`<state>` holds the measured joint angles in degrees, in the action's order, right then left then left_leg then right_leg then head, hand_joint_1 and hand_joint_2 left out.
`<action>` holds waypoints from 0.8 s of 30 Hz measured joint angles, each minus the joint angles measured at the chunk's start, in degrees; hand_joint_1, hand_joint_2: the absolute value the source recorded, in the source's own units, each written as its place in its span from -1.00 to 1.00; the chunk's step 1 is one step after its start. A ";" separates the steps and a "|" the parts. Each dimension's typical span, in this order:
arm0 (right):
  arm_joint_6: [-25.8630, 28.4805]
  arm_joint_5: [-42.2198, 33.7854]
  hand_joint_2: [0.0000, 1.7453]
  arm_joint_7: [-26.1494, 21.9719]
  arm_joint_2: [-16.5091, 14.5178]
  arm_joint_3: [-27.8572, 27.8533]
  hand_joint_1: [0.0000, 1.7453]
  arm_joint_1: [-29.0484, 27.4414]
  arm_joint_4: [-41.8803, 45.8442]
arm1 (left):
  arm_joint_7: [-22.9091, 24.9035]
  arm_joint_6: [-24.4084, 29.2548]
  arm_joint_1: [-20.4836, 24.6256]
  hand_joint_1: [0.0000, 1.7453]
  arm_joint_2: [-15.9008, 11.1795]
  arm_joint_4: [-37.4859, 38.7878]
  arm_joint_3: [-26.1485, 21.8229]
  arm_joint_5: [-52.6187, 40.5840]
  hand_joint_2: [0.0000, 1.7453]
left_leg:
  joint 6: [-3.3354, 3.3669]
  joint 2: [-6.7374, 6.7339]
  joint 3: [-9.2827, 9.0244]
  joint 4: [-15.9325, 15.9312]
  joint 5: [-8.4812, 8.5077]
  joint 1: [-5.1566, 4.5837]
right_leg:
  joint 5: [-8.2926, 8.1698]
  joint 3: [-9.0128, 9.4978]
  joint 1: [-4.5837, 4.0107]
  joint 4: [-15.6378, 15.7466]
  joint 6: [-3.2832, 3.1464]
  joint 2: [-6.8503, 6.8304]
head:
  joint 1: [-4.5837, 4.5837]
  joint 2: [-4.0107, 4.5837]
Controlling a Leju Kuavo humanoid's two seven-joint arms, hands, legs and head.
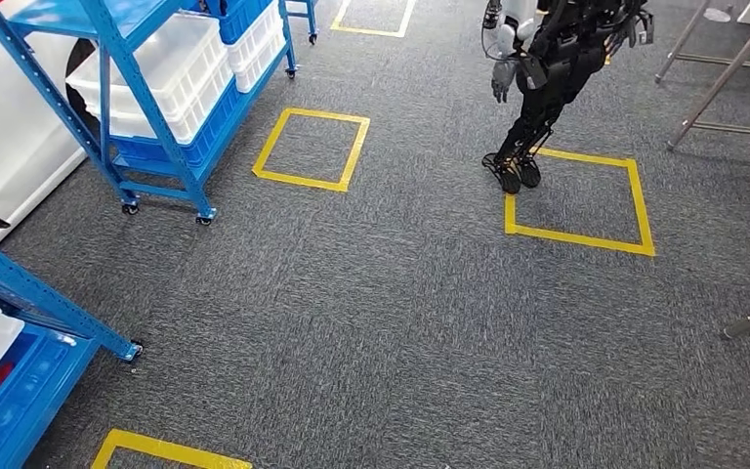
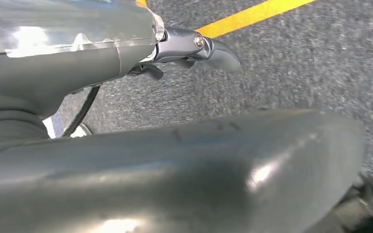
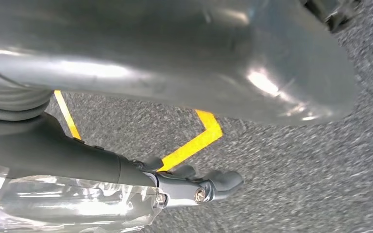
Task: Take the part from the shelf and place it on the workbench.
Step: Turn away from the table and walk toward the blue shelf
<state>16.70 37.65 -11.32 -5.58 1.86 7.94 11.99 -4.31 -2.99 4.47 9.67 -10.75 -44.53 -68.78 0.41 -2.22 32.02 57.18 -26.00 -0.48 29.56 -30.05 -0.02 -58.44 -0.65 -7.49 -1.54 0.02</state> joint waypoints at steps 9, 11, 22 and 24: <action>-0.01 0.27 -1.00 -0.05 0.05 0.00 -1.00 -0.61 0.01 | -0.13 0.04 0.23 -1.00 -0.02 0.00 -0.05 0.09 -1.00 | 0.51 7.25 -0.32 -0.18 0.54 0.68 | 1.32 -5.47 1.22 -8.97 1.30 8.65 | 0.01 0.00; -0.07 0.43 -1.00 -0.05 0.08 0.00 -1.00 -0.59 -0.01 | -0.12 0.04 0.32 -1.00 -0.01 0.00 -0.06 0.19 -1.00 | -0.15 8.74 0.02 0.50 0.20 0.69 | -1.43 -2.81 1.46 -2.69 1.19 11.29 | 0.01 0.00; -0.66 0.84 -1.00 -0.03 0.14 -0.02 -1.00 -0.61 -0.03 | -0.05 0.43 0.13 -1.00 -0.08 0.00 -0.30 0.71 -1.00 | -2.77 2.61 8.63 16.77 -6.91 1.07 | -1.70 -1.75 0.65 -0.19 -1.55 4.28 | -0.01 0.00; -0.66 0.84 -1.00 -0.03 0.13 -0.02 -1.00 -0.54 -0.03 | -0.02 0.43 0.06 -1.00 -0.08 0.00 -0.30 0.67 -1.00 | -2.52 1.62 5.49 10.89 -3.35 1.04 | -1.41 -1.37 0.57 -0.19 -1.41 2.72 | -0.01 0.00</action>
<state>16.04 38.49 -11.34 -5.45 1.84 7.40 11.96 -4.32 -2.56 4.53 9.60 -10.75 -44.83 -68.12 -2.11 -0.60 37.51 68.07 -29.35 0.56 28.14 -31.42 0.55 -58.63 -2.06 -4.77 -1.55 0.02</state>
